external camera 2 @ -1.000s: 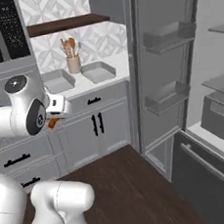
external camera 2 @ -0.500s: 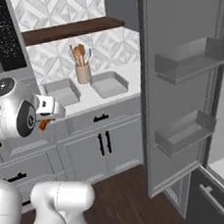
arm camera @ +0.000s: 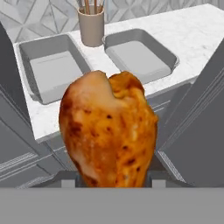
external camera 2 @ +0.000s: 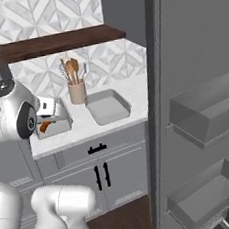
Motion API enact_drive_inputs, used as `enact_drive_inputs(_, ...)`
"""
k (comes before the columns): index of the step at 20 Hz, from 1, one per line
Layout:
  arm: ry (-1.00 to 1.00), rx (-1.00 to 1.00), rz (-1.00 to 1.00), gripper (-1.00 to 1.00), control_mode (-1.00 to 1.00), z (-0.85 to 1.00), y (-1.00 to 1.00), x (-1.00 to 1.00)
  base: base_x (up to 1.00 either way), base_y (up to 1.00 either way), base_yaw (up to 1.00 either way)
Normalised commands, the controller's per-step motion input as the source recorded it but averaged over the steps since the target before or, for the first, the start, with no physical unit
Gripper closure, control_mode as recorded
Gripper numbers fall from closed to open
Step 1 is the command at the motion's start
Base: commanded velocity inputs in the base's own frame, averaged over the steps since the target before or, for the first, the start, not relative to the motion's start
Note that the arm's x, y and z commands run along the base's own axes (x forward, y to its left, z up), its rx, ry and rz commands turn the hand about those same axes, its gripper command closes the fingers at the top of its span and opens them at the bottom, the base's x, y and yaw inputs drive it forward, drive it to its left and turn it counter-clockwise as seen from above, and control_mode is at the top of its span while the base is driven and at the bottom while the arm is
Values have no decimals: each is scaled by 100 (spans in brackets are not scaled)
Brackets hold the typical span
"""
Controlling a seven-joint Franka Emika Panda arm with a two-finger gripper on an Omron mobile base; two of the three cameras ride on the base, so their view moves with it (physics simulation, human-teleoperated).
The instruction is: Place one avocado and one chicken drumstick in each tupperware on the nearby counter, to pack two identical lunches.
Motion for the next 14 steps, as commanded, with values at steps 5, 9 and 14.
enact_drive_inputs(5, 0, 0, 0, 100, 100, 0, 0, 0, 97, -8, 0)
enact_drive_inputs(9, 0, 0, 0, 100, 100, 0, 0, 0, 93, -32, 0)
enact_drive_inputs(14, 4, -3, 0, 100, -100, -39, -34, 80, 20, -8, 0)
